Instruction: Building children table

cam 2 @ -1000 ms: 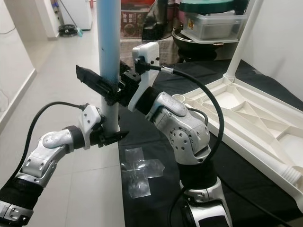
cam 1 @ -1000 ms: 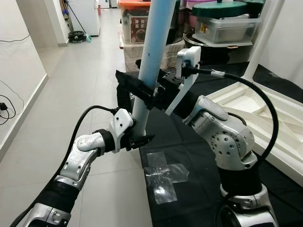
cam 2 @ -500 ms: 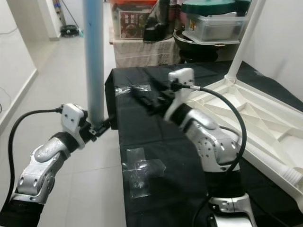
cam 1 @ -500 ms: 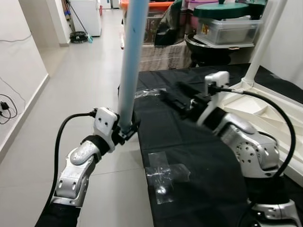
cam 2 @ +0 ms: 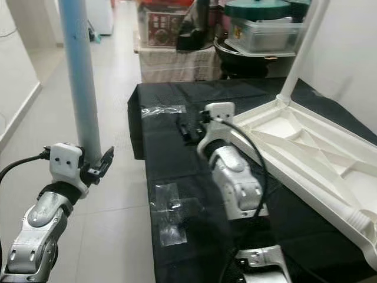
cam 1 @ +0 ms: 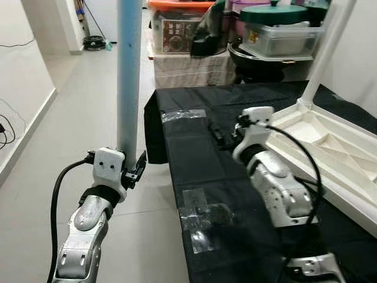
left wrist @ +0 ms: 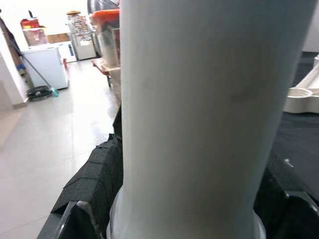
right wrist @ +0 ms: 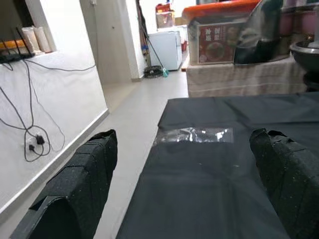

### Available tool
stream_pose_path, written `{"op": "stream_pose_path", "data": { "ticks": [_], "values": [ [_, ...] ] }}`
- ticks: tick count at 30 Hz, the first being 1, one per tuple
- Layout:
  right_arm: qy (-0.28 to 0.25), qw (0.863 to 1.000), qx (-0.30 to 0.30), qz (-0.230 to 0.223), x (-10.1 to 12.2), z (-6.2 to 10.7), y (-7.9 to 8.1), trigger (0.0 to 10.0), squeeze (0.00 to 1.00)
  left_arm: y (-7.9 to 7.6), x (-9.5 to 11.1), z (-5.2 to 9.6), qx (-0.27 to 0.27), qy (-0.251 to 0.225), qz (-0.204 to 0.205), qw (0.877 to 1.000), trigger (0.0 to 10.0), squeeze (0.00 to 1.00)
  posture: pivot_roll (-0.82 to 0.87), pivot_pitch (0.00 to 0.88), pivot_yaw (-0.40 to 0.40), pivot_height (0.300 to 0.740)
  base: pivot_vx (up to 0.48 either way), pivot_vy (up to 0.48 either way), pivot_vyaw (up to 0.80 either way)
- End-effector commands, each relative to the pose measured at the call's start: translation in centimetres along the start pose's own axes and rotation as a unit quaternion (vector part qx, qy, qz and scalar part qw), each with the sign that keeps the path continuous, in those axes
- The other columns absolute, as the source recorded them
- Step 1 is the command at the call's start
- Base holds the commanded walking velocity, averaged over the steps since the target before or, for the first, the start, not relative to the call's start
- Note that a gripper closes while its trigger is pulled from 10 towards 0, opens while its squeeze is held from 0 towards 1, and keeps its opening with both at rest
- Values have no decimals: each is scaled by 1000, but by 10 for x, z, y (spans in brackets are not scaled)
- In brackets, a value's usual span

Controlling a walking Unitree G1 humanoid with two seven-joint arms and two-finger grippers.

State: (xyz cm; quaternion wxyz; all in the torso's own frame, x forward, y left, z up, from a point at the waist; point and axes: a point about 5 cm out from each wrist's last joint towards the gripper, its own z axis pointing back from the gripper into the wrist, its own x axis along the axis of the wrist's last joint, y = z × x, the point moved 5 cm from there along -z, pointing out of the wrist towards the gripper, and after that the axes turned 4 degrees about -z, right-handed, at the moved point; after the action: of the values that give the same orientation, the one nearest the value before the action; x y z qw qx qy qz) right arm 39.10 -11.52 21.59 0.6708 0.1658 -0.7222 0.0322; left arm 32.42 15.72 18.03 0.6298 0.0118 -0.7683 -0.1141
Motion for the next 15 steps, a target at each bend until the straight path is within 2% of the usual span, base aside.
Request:
{"op": "stream_pose_path", "data": {
  "ticks": [1,4,7,9,10,12,15],
  "values": [
    [-2,1000,-15,12,-2,-1,-5,10000,0,-2,6,-3,-1,-6,-15,1000,10000,0,71,0,-64,740,0,-469,0],
    [-3,999,-19,48,-2,-3,-5,10000,0,-3,8,-5,1,-9,-21,1000,10000,0,71,0,-64,740,0,-469,800],
    [-13,999,-32,2,0,-4,-10,10000,0,-4,8,-5,4,-8,-16,1000,10000,0,64,0,-58,740,0,-466,183],
    [4,998,-40,41,-6,-4,-14,10000,0,-4,8,-4,6,-6,-14,1000,10000,0,64,0,-58,740,0,-469,0],
    [4,997,-42,61,-6,-4,-14,10000,0,-4,8,-4,7,-5,-15,1000,10000,0,64,0,-58,740,0,-469,788],
    [-6,999,-51,15,-5,-3,-18,10000,0,-4,8,-3,10,-4,-10,1000,10000,0,64,0,-58,740,0,-469,800],
    [-2,998,-59,16,-9,-2,-23,10000,0,-2,8,-3,19,-7,-2,1000,10000,0,62,0,-56,740,0,-458,0]
  ]
}}
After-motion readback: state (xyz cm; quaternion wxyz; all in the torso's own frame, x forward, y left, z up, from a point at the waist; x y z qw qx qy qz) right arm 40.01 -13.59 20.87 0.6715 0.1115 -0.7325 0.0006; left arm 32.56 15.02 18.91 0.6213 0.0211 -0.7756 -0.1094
